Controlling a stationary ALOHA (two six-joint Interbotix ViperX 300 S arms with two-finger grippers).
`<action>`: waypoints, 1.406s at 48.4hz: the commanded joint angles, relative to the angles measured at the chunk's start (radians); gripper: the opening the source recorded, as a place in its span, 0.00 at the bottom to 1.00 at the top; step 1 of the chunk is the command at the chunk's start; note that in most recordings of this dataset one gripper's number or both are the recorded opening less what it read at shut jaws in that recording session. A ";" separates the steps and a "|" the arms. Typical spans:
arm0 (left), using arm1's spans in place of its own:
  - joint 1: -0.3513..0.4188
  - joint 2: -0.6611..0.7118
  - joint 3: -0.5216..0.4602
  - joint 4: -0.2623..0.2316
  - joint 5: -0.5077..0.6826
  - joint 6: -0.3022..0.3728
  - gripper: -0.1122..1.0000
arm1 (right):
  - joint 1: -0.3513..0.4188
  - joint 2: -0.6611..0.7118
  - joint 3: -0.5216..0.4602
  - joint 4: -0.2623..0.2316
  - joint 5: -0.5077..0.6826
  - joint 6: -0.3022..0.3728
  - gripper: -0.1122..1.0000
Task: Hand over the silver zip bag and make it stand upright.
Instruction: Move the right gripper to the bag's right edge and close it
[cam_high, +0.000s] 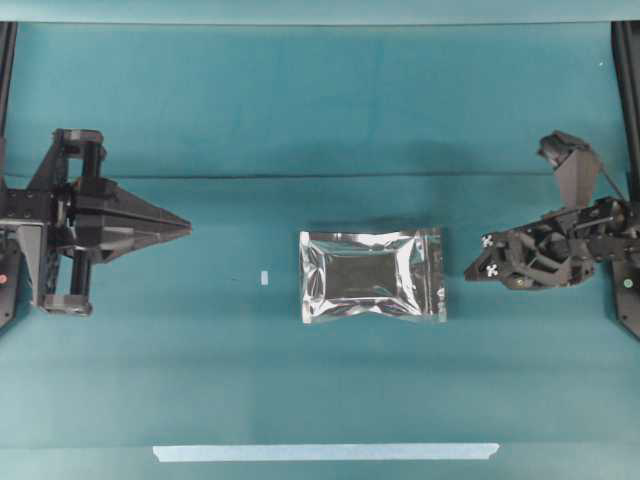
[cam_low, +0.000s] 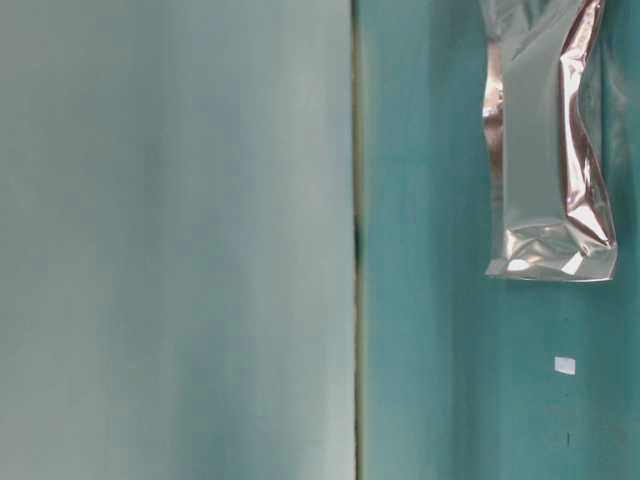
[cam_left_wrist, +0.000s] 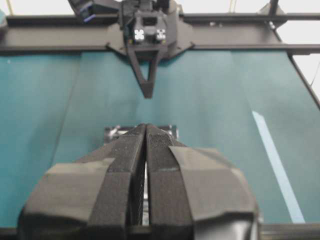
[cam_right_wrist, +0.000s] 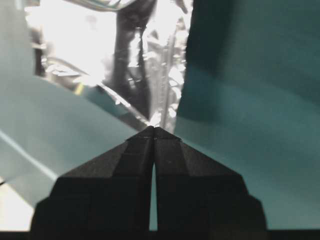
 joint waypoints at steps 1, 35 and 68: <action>0.002 0.005 -0.012 0.002 -0.006 -0.002 0.09 | 0.003 0.020 -0.017 -0.003 -0.017 0.011 0.20; 0.018 -0.015 -0.002 0.002 0.020 0.000 0.09 | 0.066 0.242 -0.034 0.052 -0.293 0.067 0.93; 0.021 -0.012 -0.002 0.000 0.021 0.000 0.09 | 0.106 0.394 -0.084 0.052 -0.410 0.123 0.93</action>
